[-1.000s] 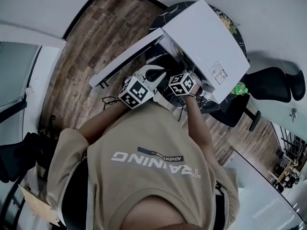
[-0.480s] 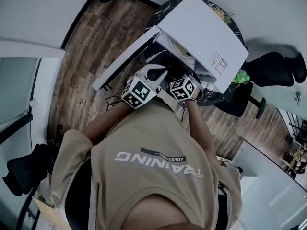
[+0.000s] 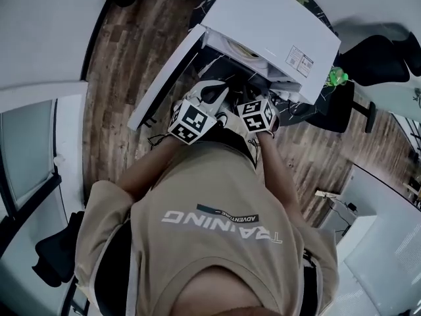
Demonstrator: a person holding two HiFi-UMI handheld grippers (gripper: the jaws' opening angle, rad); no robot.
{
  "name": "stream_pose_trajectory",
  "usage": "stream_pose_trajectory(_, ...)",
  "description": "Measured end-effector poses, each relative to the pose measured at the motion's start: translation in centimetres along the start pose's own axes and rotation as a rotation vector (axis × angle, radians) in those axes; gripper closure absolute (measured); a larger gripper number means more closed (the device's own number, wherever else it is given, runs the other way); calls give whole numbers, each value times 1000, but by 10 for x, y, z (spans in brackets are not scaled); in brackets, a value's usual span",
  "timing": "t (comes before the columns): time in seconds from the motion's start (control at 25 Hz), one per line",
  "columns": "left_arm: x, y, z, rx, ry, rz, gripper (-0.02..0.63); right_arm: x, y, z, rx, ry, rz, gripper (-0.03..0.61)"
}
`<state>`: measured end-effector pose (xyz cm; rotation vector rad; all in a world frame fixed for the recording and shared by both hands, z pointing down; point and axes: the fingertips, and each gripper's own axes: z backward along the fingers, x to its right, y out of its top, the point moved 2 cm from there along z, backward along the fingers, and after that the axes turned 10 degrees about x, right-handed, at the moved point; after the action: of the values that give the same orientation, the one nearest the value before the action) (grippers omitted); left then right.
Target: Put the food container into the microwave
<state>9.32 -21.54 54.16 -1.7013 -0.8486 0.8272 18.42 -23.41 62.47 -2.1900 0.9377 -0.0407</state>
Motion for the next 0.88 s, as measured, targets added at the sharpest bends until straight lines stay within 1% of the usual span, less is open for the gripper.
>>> stream_pose_trajectory(0.08, 4, 4, 0, 2, 12, -7, 623, 3, 3, 7, 51, -15, -79, 568)
stream_pose_trajectory(0.16, 9, 9, 0, 2, 34, -25, 623, 8, 6, 17, 128, -44, -188, 568)
stream_pose_trajectory(0.2, 13, 11, -1, -1, 45, -38, 623, 10, 6, 22, 162, -60, -221, 568)
stream_pose_trajectory(0.36, 25, 29, -6, 13, 94, -72, 623, 21, 3, 48, 256, -91, -301, 568)
stream_pose_trajectory(0.44, 32, 41, -7, 27, 122, -82, 623, 23, 2, 63, 318, -87, -391, 568)
stream_pose_trajectory(0.52, 41, 48, -7, 42, 149, -83, 623, 21, 2, 78, 391, -59, -520, 568)
stream_pose_trajectory(0.56, 45, 51, -7, 50, 164, -82, 623, 21, 2, 86, 427, -49, -569, 568)
stream_pose_trajectory(0.6, 50, 53, -6, 59, 182, -81, 623, 20, 3, 94, 454, -48, -587, 568)
stream_pose_trajectory(0.72, 70, 61, -1, 85, 235, -67, 623, 15, -2, 115, 499, -48, -569, 568)
stream_pose_trajectory(0.8, 84, 68, 2, 97, 249, -70, 623, 13, -6, 128, 527, -45, -595, 568)
stream_pose_trajectory(0.88, 93, 78, 4, 106, 253, -90, 623, 16, -6, 141, 561, -63, -622, 568)
